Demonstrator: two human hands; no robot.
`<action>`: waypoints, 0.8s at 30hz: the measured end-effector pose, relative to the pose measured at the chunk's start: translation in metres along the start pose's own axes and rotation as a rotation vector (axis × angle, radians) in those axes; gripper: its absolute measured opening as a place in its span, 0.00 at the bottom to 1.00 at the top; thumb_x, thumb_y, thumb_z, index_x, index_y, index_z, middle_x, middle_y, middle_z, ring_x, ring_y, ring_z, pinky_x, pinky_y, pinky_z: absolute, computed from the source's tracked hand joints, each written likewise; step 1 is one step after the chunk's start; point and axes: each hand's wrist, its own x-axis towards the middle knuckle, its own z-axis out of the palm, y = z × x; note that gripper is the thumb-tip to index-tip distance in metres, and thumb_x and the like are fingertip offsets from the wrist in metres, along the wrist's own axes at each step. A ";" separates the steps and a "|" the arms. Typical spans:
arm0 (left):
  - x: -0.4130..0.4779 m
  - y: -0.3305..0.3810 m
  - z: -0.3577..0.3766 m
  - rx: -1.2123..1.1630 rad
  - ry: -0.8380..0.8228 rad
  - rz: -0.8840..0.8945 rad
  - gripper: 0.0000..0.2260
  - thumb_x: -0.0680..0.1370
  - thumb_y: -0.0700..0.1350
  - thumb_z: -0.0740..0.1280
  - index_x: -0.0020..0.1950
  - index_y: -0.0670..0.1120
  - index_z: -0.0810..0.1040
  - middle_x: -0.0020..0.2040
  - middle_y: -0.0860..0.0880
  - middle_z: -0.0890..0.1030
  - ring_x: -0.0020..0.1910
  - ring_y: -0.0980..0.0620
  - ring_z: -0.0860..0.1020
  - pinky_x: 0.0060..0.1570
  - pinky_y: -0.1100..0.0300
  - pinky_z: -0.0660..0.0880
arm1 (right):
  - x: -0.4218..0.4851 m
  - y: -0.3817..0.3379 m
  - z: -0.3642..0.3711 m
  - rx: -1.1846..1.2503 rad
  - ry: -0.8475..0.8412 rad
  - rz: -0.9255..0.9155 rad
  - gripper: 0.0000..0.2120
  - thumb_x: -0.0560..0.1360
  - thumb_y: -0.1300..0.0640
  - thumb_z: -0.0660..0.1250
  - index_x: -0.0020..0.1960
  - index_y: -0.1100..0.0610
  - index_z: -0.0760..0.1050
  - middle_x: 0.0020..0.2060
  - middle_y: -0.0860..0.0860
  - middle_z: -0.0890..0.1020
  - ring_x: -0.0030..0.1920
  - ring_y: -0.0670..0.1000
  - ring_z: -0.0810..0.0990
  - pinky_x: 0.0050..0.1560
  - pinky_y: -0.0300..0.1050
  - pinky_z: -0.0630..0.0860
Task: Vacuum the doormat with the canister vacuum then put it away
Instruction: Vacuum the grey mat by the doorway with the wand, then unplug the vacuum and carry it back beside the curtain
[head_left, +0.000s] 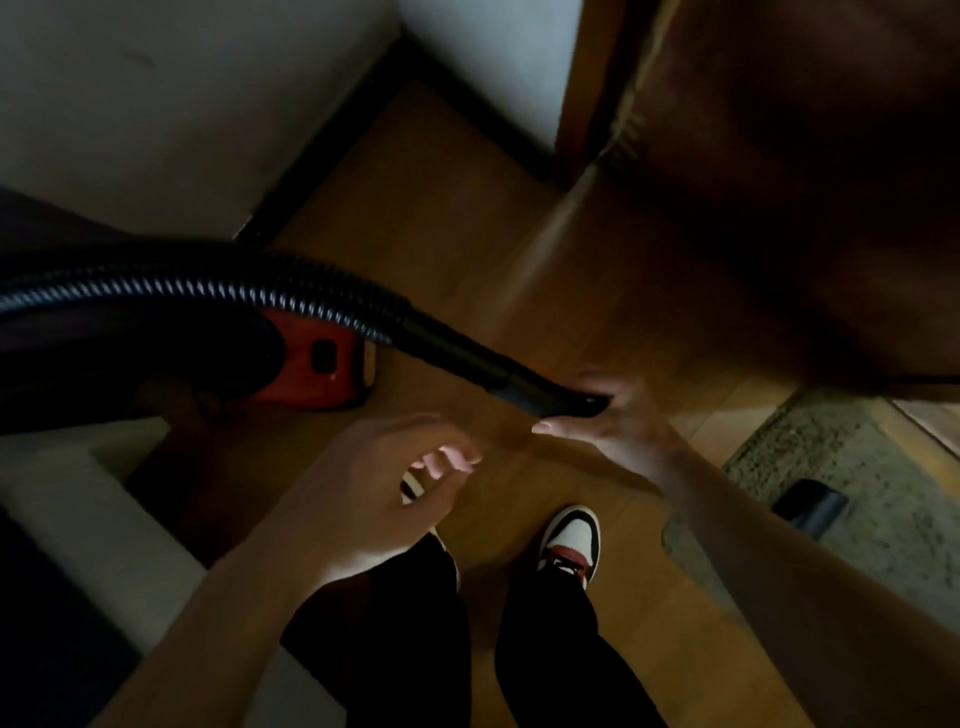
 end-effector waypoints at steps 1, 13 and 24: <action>-0.006 -0.010 0.000 -0.051 0.035 -0.064 0.06 0.76 0.47 0.67 0.50 0.52 0.82 0.46 0.60 0.82 0.46 0.56 0.82 0.45 0.59 0.79 | 0.008 -0.007 0.004 -0.017 0.027 -0.045 0.17 0.63 0.49 0.83 0.37 0.59 0.79 0.31 0.51 0.76 0.28 0.46 0.72 0.28 0.39 0.67; -0.042 -0.120 -0.007 -0.279 0.274 -0.463 0.06 0.80 0.45 0.66 0.45 0.54 0.80 0.43 0.60 0.83 0.44 0.62 0.81 0.44 0.64 0.76 | 0.095 -0.078 0.107 -0.103 0.121 -0.320 0.12 0.65 0.64 0.82 0.42 0.55 0.81 0.33 0.45 0.81 0.35 0.46 0.82 0.32 0.34 0.75; -0.008 -0.264 -0.016 0.311 0.102 -0.507 0.21 0.78 0.54 0.64 0.69 0.49 0.72 0.68 0.50 0.70 0.67 0.48 0.71 0.63 0.53 0.72 | 0.162 -0.055 0.200 -0.202 0.150 -0.491 0.09 0.70 0.60 0.78 0.40 0.59 0.77 0.33 0.45 0.77 0.30 0.50 0.79 0.30 0.45 0.74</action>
